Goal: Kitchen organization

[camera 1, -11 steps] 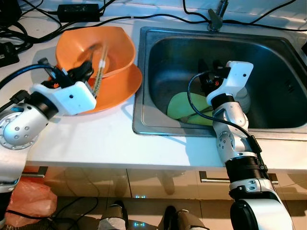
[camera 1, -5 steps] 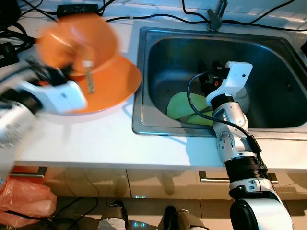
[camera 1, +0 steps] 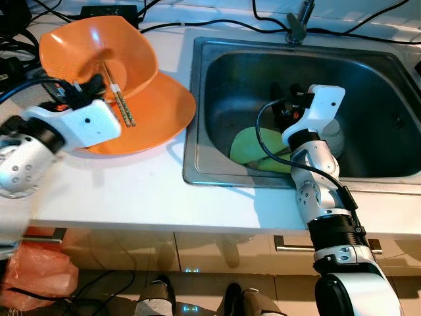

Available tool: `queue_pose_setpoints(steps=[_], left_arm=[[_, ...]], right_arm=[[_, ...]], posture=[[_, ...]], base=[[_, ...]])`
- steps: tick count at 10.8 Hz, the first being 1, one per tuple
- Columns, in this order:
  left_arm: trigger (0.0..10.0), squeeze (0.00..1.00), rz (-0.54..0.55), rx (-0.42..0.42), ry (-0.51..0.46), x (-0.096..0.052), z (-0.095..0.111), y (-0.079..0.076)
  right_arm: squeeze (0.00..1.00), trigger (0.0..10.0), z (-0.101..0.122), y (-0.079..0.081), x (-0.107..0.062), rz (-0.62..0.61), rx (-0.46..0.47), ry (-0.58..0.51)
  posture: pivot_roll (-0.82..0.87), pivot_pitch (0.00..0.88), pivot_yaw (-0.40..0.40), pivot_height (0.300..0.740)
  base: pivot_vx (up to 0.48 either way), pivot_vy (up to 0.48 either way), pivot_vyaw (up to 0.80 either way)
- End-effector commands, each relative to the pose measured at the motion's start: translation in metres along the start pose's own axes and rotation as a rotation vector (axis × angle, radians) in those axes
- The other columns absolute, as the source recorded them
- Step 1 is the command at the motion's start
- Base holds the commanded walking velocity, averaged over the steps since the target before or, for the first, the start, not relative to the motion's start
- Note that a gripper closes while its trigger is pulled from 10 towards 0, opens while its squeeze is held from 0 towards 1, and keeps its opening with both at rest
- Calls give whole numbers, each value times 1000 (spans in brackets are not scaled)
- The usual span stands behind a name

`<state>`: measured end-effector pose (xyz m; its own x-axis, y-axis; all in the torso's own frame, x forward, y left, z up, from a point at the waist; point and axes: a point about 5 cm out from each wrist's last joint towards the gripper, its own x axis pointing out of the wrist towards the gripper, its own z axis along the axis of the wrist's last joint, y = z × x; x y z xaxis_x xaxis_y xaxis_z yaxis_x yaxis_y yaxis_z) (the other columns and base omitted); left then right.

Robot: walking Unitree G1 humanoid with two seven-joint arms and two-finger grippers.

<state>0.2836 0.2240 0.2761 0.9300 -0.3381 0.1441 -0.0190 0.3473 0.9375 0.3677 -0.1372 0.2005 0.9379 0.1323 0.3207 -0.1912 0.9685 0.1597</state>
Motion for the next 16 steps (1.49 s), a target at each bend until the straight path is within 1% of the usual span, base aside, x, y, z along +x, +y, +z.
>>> queue_pose_setpoints(steps=[1, 2, 3, 4, 5, 6, 7, 8, 9, 10, 11, 12, 13, 14, 15, 16], left_arm=[[10000, 0, 77, -25, -84, 0, 16, 17], [10000, 0, 117, -48, -127, 2, 23, 22], [10000, 0, 188, -136, -197, 5, 33, 28], [10000, 0, 302, -308, -295, 8, 46, 38], [10000, 0, 350, -432, -348, 11, 52, 41], [10000, 0, 363, -553, -394, 15, 59, 40], [10000, 0, 387, -951, -513, 29, 79, 33], [10000, 0, 353, -1148, -565, 37, 90, 23], [10000, 0, 314, -1220, -575, 41, 95, 16], [10000, 0, 252, -1357, -595, 49, 103, 4], [10000, 0, 213, -1425, -607, 53, 109, 0], [10000, 0, 160, -1460, -612, 54, 115, -4], [10000, 0, 110, -1487, -601, 56, 121, -9], [10000, 0, 92, -1514, -603, 57, 125, -12], [10000, 0, 68, -1529, -606, 57, 131, -15], [10000, 0, 49, -1542, -608, 58, 135, -17]], right_arm=[[0, 10000, -2, -2, -1, -3, 6, 12], [0, 10000, -2, -2, -1, -2, 7, 11], [0, 10000, -2, 0, 0, 1, 10, 10], [0, 10000, -1, 1, 0, 1, 13, 7], [0, 10000, -1, 0, 0, -1, 13, 7], [0, 10000, -1, 0, 0, -5, 12, 5], [0, 10000, 0, 0, 0, -12, 14, -4], [0, 10000, 0, 1, 0, -13, 21, -8], [0, 10000, 0, 1, 0, -16, 30, -10], [0, 10000, 2, 1, -1, -20, 42, -14], [0, 10000, 3, 0, -1, -25, 54, -20], [0, 10000, 4, 0, -1, -34, 80, -26], [0, 10000, 6, 0, 0, -31, 85, -32], [271, 10000, 9, 1, 1, -31, 130, -41], [1000, 10000, 14, 0, 2, -38, 146, -57], [1000, 10000, 18, -2, 4, -48, 190, -69]], posture=[[212, 205, -68, 740], [212, 205, -68, 740], [214, 207, -68, 740], [211, 208, -68, 740], [211, 208, -67, 740], [209, 207, -65, 740], [200, 203, -57, 740], [194, 202, -56, 740], [190, 203, -54, 740], [186, 202, -52, 740], [182, 201, -50, 740], [182, 203, -47, 740], [184, 204, -46, 740], [183, 206, -46, 740], [181, 206, -46, 740], [181, 207, -46, 740]], base=[[0, 0, 0], [0, 0, 0], [0, 0, 0], [0, 0, 0], [0, 0, 0], [0, 0, 0], [0, 0, 0], [0, 0, 0], [0, 0, 0], [0, 0, 0], [0, 0, 0], [0, 0, 0], [0, 0, 0], [0, 0, 0], [0, 0, 0], [0, 0, 0]])
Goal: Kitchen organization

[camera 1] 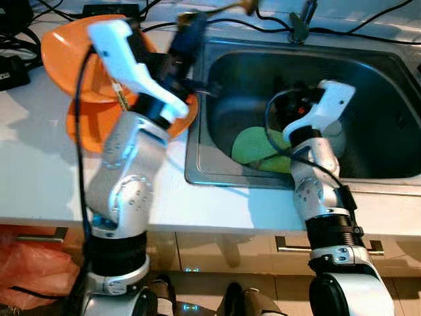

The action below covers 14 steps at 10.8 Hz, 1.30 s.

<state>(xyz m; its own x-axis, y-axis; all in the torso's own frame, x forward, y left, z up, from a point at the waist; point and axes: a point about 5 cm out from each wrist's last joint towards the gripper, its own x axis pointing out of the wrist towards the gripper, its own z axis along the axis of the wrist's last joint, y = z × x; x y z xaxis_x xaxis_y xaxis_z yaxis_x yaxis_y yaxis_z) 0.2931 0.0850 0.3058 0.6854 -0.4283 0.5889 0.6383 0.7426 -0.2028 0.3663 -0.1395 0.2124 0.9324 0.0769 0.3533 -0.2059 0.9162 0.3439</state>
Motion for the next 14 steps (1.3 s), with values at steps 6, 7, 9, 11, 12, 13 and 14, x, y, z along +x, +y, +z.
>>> queue_pose_setpoints(steps=[6, 7, 9, 11, 12, 13, 14], left_arm=[[10000, 0, -93, 35, 86, 0, -14, -16], [10000, 0, -98, 42, 96, 0, -16, -16], [10000, 0, -106, 43, 104, -1, -20, -18], [10000, 0, -105, 50, 102, 0, -21, -18], [10000, 0, -82, 55, 86, 0, -19, -15], [10000, 0, -21, 71, 21, 3, -11, -8], [10000, 0, 3, 107, 7, 5, -9, -4]], right_arm=[[0, 10000, 29, 9, 11, 2, 533, -18], [0, 10000, 29, 10, 11, 9, 549, -6], [0, 10000, 30, 17, 10, 45, 730, 25], [0, 10000, 31, 17, 8, 59, 854, 50], [0, 10000, 34, 17, 7, 79, 920, 44], [0, 10000, 38, 20, 4, 125, 932, 47], [0, 10000, 39, 23, 3, 147, 952, 56]], posture=[[171, 198, -43, 740], [171, 197, -43, 740], [166, 197, -42, 740], [167, 202, -44, 740], [170, 206, -48, 740], [170, 210, -50, 740], [172, 213, -50, 740]], base=[[0, 0, 0], [0, 0, 0], [0, 0, 0], [0, 0, 0], [0, 0, 0], [0, 0, 0], [0, 0, 0]])
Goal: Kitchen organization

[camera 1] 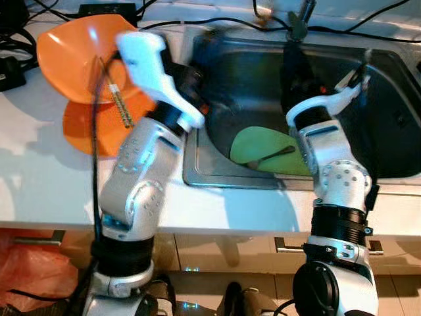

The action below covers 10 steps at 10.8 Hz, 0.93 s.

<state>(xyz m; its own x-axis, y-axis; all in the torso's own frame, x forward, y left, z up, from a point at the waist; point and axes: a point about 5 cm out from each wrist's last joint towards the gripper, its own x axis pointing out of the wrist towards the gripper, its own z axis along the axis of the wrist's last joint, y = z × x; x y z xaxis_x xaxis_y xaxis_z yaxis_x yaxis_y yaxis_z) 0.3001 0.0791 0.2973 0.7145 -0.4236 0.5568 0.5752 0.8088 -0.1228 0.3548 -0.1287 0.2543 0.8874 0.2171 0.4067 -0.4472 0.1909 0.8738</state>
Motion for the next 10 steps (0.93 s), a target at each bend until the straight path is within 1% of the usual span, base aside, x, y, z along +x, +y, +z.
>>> queue_pose_setpoints(steps=[1, 3, 4, 5, 10], left_arm=[[10000, 0, 3, 39, 7, 3, -2, -3], [10000, 0, -19, 29, 50, 2, -11, -7], [10000, 0, -53, 11, 63, 1, -16, -12], [10000, 0, -71, 8, 66, 1, -17, -14], [10000, 0, -157, -19, 86, 0, -21, -26]], right_arm=[[0, 10000, 1, 4, -4, 15, 23, -4], [0, 10000, -2, 11, -5, 44, 56, 10], [0, 10000, -5, 17, -5, 64, 74, 19], [0, 10000, -6, 19, -5, 73, 82, 23], [0, 10000, -11, 18, -5, 60, 76, 50]], posture=[[167, 214, -48, 740], [162, 215, -45, 740], [161, 214, -45, 740], [161, 214, -44, 740], [164, 214, -44, 740]], base=[[0, 0, 0], [0, 0, 0], [0, 0, 0], [0, 0, 0], [0, 0, 0]])
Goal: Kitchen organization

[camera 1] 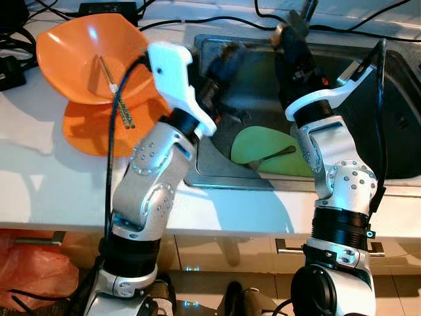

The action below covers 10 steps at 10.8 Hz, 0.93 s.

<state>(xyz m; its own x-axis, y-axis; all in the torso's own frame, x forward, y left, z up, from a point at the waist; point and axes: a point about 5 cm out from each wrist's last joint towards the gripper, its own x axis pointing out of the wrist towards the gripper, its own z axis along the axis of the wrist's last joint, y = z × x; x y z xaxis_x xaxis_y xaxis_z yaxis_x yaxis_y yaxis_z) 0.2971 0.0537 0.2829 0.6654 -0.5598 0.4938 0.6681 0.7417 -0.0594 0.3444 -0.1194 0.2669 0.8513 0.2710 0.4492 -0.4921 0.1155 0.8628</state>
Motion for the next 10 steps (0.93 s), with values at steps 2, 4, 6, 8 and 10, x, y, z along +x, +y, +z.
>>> queue_pose_setpoints(steps=[2, 4, 6, 8, 10], left_arm=[[10000, 0, -54, -21, 12, -1, -3, -9], [10000, 0, -70, -30, 21, -2, -5, -10], [10000, 0, -90, -42, 31, -1, -8, -14], [10000, 0, -90, -51, 20, 2, -9, -16], [10000, 0, -68, -55, -19, 4, -5, -14]], right_arm=[[0, 10000, -4, 1, -3, -1, 15, 6], [0, 10000, -5, 1, -2, 3, 17, 9], [0, 10000, -5, 3, -2, 11, 21, 7], [0, 10000, -5, 4, -3, 17, 27, 8], [0, 10000, -8, 5, -4, 17, 35, 22]], posture=[[164, 211, -44, 740], [163, 209, -43, 740], [156, 203, -37, 740], [156, 205, -38, 740], [158, 211, -41, 740]], base=[[0, 0, 0], [0, 0, 0], [0, 0, 0], [0, 0, 0], [0, 0, 0]])
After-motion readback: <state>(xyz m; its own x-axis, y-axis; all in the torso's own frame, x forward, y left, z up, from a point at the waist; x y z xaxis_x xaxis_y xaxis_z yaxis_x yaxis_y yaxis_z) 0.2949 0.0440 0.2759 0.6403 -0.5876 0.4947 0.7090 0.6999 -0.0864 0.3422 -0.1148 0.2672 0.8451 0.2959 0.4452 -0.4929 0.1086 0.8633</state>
